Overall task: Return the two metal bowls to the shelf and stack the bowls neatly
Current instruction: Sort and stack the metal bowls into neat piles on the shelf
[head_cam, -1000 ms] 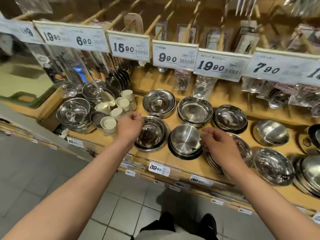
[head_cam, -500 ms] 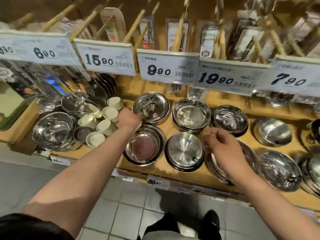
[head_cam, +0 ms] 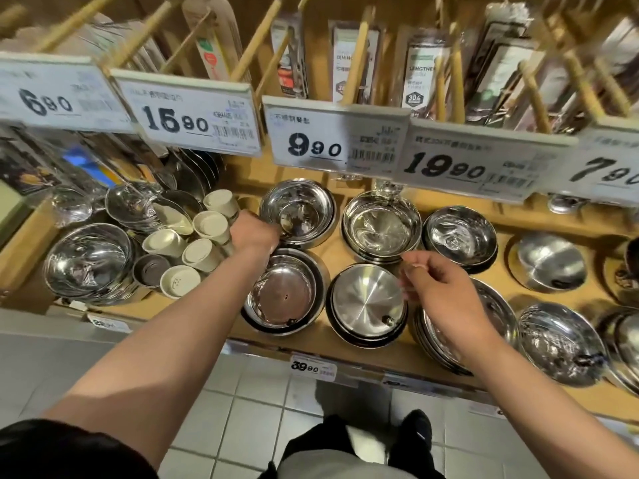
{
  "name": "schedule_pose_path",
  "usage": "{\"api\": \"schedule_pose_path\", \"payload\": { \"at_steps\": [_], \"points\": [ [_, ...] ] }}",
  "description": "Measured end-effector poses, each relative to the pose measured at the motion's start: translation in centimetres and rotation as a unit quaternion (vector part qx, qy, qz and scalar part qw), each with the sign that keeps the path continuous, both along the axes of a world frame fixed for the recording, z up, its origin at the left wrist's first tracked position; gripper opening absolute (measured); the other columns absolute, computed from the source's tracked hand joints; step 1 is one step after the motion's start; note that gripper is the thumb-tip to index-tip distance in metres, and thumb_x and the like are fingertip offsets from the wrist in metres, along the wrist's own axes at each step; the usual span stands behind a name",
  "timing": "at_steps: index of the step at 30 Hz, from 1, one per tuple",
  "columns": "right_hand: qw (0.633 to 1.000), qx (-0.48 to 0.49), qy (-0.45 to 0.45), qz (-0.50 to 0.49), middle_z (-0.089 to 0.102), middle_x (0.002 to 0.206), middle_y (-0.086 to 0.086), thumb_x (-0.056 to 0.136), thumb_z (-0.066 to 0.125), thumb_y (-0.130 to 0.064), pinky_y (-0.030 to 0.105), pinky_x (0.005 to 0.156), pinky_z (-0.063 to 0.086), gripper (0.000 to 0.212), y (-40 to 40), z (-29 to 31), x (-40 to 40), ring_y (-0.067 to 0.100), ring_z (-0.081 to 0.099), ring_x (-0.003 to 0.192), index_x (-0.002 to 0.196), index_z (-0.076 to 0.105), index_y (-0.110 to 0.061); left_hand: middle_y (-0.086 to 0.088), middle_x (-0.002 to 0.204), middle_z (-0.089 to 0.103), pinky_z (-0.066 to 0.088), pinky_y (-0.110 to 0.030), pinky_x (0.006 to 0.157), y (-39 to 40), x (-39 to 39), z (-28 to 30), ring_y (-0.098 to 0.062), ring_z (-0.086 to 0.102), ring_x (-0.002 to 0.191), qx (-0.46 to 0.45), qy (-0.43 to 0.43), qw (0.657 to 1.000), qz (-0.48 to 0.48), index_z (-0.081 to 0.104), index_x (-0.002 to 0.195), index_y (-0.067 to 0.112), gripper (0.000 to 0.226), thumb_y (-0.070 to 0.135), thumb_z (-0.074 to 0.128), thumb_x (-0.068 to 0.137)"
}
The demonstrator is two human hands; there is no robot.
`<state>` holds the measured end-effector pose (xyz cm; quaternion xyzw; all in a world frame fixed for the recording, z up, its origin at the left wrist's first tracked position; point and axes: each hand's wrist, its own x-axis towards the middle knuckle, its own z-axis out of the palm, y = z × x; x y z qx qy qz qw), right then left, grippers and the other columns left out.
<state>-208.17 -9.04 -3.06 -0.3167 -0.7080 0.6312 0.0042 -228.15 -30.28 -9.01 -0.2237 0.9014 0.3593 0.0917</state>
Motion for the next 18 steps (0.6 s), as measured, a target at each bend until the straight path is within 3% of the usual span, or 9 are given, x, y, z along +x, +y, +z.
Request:
{"api": "schedule_pose_path", "payload": {
  "at_steps": [3, 6, 12, 15, 18],
  "points": [
    [1.000, -0.007, 0.000, 0.002, 0.071, 0.091, 0.006, 0.102, 0.053, -0.009, 0.036, 0.080, 0.055, 0.020, 0.1, 0.0, 0.2, 0.014, 0.066, 0.078, 0.109, 0.068, -0.019, -0.018, 0.119, 0.067, 0.056, -0.039, 0.089, 0.0, -0.2, 0.3, -0.034, 0.065, 0.108, -0.002, -0.009, 1.000, 0.003, 0.059, 0.120, 0.003, 0.056, 0.025, 0.085, 0.076],
    [1.000, -0.004, 0.004, 0.002, 0.070, 0.088, 0.006, 0.102, 0.053, -0.009, 0.031, 0.076, 0.055, 0.020, 0.3, -0.1, 0.2, 0.010, 0.064, 0.072, 0.112, 0.069, -0.015, -0.018, 0.118, 0.068, 0.057, -0.039, 0.087, 0.2, 0.1, 0.3, -0.034, 0.066, 0.107, -0.010, -0.013, 1.000, -0.005, 0.061, 0.120, 0.002, 0.058, 0.032, 0.086, 0.076],
    [1.000, -0.008, 0.008, -0.001, 0.071, 0.089, 0.004, 0.102, 0.054, -0.007, 0.033, 0.079, 0.057, 0.020, 0.0, -0.3, 0.5, 0.009, 0.067, 0.072, 0.110, 0.069, -0.018, -0.009, 0.094, 0.069, 0.053, -0.034, 0.073, 0.1, 0.8, 0.2, -0.027, 0.066, 0.085, 0.016, 0.015, 1.000, 0.009, 0.070, 0.096, 0.007, 0.028, 0.028, 0.080, 0.081],
    [1.000, -0.017, 0.008, -0.006, 0.072, 0.090, 0.007, 0.101, 0.055, -0.008, 0.037, 0.083, 0.058, 0.019, 0.0, -0.2, 0.6, 0.014, 0.069, 0.076, 0.106, 0.068, -0.022, -0.004, 0.073, 0.063, 0.047, -0.032, 0.065, 0.2, 0.7, 0.8, -0.026, 0.062, 0.074, 0.020, 0.037, 0.999, 0.018, 0.061, 0.068, 0.012, 0.025, 0.026, 0.073, 0.086],
    [1.000, -0.014, 0.002, -0.008, 0.074, 0.089, 0.014, 0.101, 0.054, -0.009, 0.039, 0.084, 0.058, 0.020, 0.4, 0.0, 0.8, 0.020, 0.068, 0.080, 0.111, 0.069, -0.017, -0.008, 0.077, 0.063, 0.054, -0.036, 0.067, 0.3, 0.7, 2.1, -0.026, 0.061, 0.071, 0.012, 0.050, 0.999, 0.014, 0.066, 0.075, 0.005, 0.023, 0.022, 0.069, 0.089]
  ]
}}
